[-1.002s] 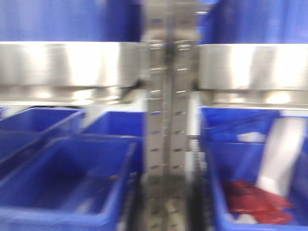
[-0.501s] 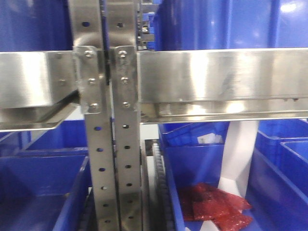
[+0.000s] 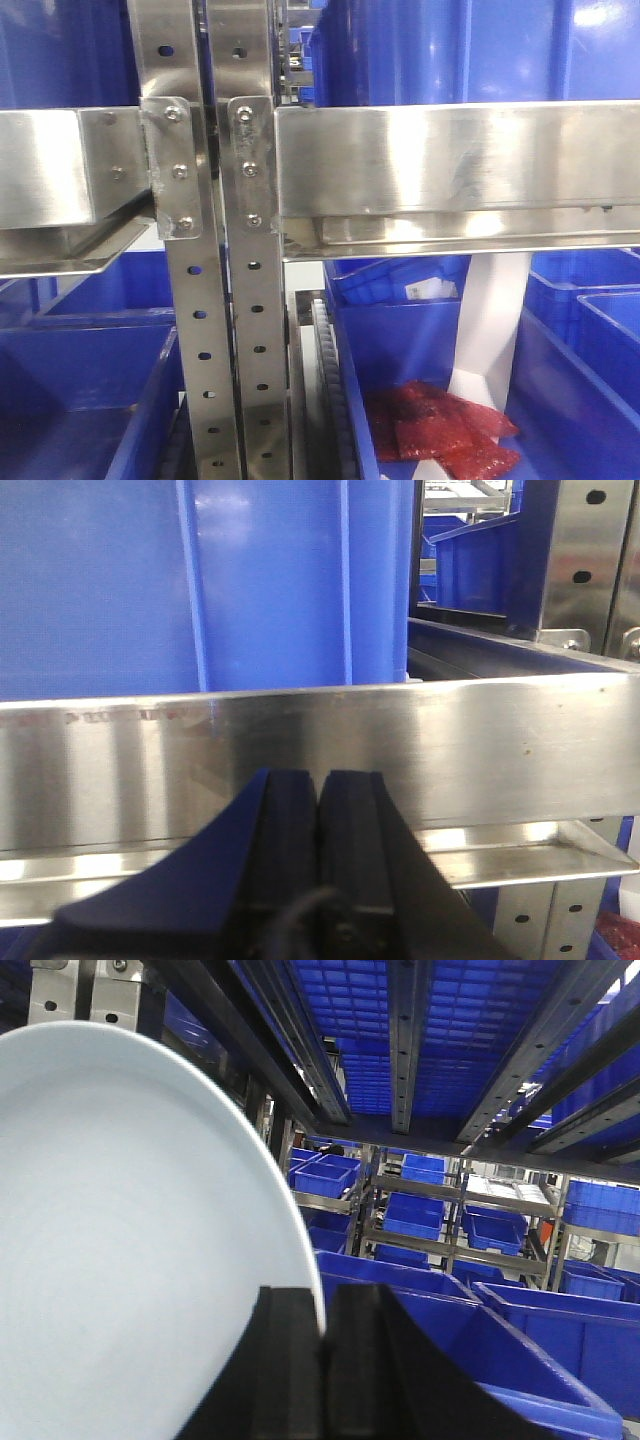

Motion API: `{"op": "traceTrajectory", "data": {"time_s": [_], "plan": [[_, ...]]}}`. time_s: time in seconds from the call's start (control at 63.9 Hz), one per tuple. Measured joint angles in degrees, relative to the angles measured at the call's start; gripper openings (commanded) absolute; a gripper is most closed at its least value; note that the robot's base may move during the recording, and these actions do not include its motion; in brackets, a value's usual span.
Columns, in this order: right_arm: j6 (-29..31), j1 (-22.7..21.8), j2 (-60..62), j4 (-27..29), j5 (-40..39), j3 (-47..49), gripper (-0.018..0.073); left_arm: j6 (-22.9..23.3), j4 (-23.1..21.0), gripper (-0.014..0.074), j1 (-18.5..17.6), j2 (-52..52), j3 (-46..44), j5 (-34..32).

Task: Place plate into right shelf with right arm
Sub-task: 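Approach the steel shelf holding the plate in the right gripper, then lower the plate into the blue bin and open the right gripper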

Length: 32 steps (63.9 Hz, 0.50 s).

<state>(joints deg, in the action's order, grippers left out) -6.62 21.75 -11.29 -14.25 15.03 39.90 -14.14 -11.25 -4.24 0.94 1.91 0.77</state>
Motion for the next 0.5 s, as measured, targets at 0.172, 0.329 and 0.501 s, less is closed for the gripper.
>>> {"op": "traceTrajectory", "data": {"time_s": [0.172,0.329,0.501], "plan": [[0.0,0.0,-0.3,0.6,0.0,0.1,0.0064,0.0,0.0,-0.0047,0.0,0.0,0.0,0.0],[-0.1,0.0,-5.3,4.2,1.8,3.9,0.0064,0.0,0.0,-0.0047,0.0,0.0,0.0,0.0],[-0.1,0.0,-18.7,4.9,6.9,15.2,0.0064,0.0,0.0,-0.0047,0.0,0.0,0.0,0.0]]}}
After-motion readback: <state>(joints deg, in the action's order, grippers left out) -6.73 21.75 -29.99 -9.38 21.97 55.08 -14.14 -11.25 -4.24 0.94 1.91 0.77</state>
